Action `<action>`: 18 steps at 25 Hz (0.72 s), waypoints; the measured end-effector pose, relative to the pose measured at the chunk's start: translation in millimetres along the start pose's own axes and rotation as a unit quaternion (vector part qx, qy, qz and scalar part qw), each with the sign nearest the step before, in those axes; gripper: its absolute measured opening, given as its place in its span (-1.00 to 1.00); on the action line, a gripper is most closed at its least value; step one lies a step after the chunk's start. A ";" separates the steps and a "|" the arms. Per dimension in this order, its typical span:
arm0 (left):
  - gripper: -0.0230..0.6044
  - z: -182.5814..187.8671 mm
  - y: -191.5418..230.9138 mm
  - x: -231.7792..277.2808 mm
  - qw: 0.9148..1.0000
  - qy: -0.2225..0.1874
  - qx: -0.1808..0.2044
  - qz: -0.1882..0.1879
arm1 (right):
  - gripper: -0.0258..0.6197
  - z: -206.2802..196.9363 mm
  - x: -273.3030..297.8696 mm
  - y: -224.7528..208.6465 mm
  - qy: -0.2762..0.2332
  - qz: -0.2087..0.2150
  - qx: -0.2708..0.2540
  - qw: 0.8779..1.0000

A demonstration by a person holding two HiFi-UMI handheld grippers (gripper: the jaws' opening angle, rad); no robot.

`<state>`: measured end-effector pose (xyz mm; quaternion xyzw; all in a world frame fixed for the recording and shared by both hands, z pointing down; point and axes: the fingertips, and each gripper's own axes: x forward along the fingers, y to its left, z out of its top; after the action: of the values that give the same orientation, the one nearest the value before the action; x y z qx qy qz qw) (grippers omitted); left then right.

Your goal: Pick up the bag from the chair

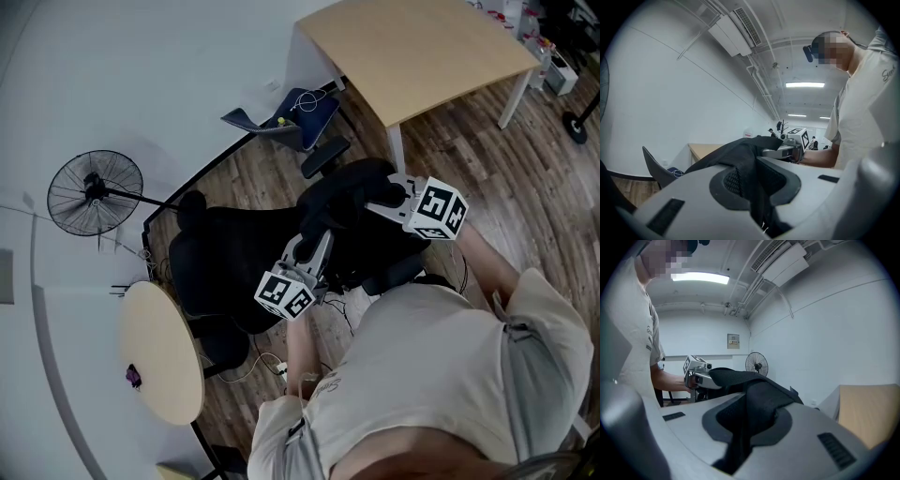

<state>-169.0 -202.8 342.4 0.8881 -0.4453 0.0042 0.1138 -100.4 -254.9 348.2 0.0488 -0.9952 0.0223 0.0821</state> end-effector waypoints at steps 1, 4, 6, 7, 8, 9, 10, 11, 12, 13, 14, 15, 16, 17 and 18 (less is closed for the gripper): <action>-0.77 -1.2 -1.3 -0.5 1.000 0.002 0.000 0.001 | -0.84 -0.8 -0.4 0.9 -0.001 0.001 -0.001 1.000; -0.77 -6.0 -2.9 -5.2 1.000 0.010 0.004 0.005 | -0.84 -4.3 0.9 6.1 -0.001 0.005 -0.003 1.000; -0.77 -5.9 -3.1 -6.8 1.000 0.012 0.011 0.008 | -0.84 -3.7 1.4 7.7 -0.002 0.008 -0.005 1.000; -0.77 -5.2 -3.5 -7.0 1.000 0.012 0.013 0.009 | -0.84 -2.7 1.2 8.0 -0.003 0.010 -0.007 1.000; -0.77 -4.4 -3.9 -7.1 1.000 0.012 0.013 0.011 | -0.84 -1.7 0.9 8.1 -0.005 0.011 -0.009 1.000; -0.77 -3.8 -4.1 -7.5 1.000 0.011 0.012 0.011 | -0.84 -0.9 0.9 8.2 -0.006 0.011 -0.012 1.000; -0.77 -3.6 -4.0 -8.4 1.000 0.010 0.010 0.012 | -0.84 -0.4 1.4 8.6 -0.006 0.012 -0.014 1.000; -0.77 -3.6 -3.8 -9.6 1.000 0.008 0.009 0.012 | -0.84 -0.3 2.1 9.4 -0.006 0.013 -0.016 1.000; -0.77 -3.8 -3.9 -10.8 1.000 0.007 0.008 0.013 | -0.84 -0.6 2.9 10.4 -0.005 0.014 -0.017 1.000; -0.77 -4.6 -4.0 -11.8 1.000 0.005 0.007 0.014 | -0.84 -1.4 3.5 11.5 -0.004 0.015 -0.019 1.000; -0.77 -5.8 -4.3 -12.9 1.000 0.003 0.005 0.014 | -0.84 -2.4 4.0 12.7 -0.002 0.016 -0.022 1.000; -0.77 -7.3 -4.6 -14.0 1.000 0.001 0.004 0.015 | -0.84 -3.5 4.5 14.0 -0.001 0.016 -0.024 1.000; -0.77 -8.9 -4.9 -15.0 1.000 -0.001 0.003 0.016 | -0.84 -4.6 5.0 15.2 0.001 0.017 -0.025 1.000; -0.77 -10.3 -5.2 -15.8 1.000 -0.003 0.002 0.016 | -0.84 -5.7 5.3 16.3 0.002 0.017 -0.026 1.000; -0.77 -11.9 -5.3 -16.4 1.000 -0.004 0.001 0.016 | -0.84 -6.9 5.5 17.2 0.004 0.018 -0.025 1.000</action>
<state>-173.6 -184.3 351.2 0.8809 -0.4602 0.0025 0.1110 -106.5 -238.0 355.3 0.0286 -0.9958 -0.0014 0.0868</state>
